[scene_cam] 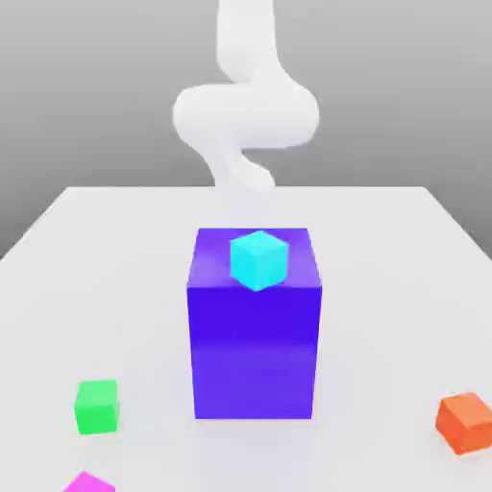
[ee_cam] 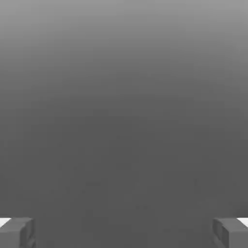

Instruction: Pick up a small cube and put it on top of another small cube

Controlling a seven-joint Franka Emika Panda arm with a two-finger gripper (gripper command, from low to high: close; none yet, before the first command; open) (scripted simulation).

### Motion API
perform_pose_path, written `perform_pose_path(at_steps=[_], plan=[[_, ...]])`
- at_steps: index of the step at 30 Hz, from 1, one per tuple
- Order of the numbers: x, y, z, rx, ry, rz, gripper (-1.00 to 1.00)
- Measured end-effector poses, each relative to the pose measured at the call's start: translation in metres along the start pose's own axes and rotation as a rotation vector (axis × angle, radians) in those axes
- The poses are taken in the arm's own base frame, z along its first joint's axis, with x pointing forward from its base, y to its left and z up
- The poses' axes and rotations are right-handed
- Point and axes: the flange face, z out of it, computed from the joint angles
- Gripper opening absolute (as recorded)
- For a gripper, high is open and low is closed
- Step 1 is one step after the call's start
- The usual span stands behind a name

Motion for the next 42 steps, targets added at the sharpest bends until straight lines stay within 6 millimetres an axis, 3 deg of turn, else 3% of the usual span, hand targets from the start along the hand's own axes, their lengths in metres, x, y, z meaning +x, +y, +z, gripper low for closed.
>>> perform_pose_path(at_steps=[6, 13, 20, 27, 30, 34, 35, 42], plan=[[0.022, 0.018, 0.103, -0.12, -0.085, 0.077, 0.0], [0.032, 0.062, 0.219, -0.261, -0.175, 0.17, 0.0], [0.028, 0.133, 0.326, -0.408, -0.254, 0.273, 0.0], [-0.002, 0.216, 0.421, -0.555, -0.335, 0.36, 0.0], [-0.02, 0.258, 0.456, -0.62, -0.367, 0.399, 0.0], [-0.047, 0.294, 0.5, -0.642, -0.377, 0.411, 0.0], [-0.053, 0.301, 0.509, -0.642, -0.377, 0.411, -1.0], [-0.054, 0.302, 0.511, -0.642, -0.378, 0.412, -1.0]])
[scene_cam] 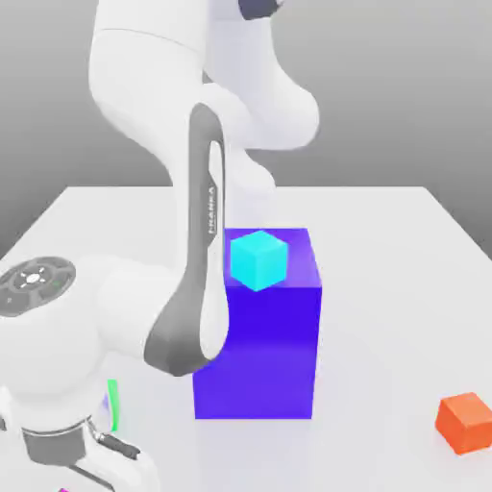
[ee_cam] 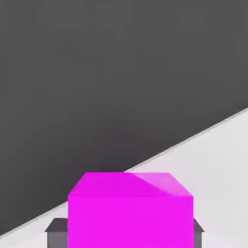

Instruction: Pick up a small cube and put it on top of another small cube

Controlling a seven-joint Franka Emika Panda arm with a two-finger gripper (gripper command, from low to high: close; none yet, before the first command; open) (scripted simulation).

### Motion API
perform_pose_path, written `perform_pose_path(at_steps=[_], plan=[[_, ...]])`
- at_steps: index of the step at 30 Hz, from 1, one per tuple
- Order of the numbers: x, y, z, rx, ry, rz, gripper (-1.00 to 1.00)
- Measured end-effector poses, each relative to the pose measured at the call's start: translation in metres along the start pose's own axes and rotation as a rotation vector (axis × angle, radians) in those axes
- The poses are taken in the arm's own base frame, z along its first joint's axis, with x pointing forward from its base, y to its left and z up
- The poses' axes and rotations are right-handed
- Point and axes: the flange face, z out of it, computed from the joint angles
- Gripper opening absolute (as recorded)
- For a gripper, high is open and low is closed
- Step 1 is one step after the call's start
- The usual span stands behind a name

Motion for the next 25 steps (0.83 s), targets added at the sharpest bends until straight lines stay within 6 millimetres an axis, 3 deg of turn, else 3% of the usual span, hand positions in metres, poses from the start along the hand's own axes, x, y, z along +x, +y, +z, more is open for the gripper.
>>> perform_pose_path(at_steps=[5, 14, 17, 21, 22, 25], plan=[[0.0, 0.009, -0.059, 0.001, -0.002, 0.026, -1.0], [-0.01, 0.118, -0.103, 0.004, -0.007, 0.34, -1.0], [-0.015, 0.149, -0.103, 0.001, -0.001, 0.433, -1.0], [-0.019, 0.152, -0.061, 0.0, 0.0, 0.44, -1.0], [-0.019, 0.152, -0.051, 0.0, 0.0, 0.441, 1.0], [-0.019, 0.152, -0.051, 0.0, 0.0, 0.441, 1.0]])
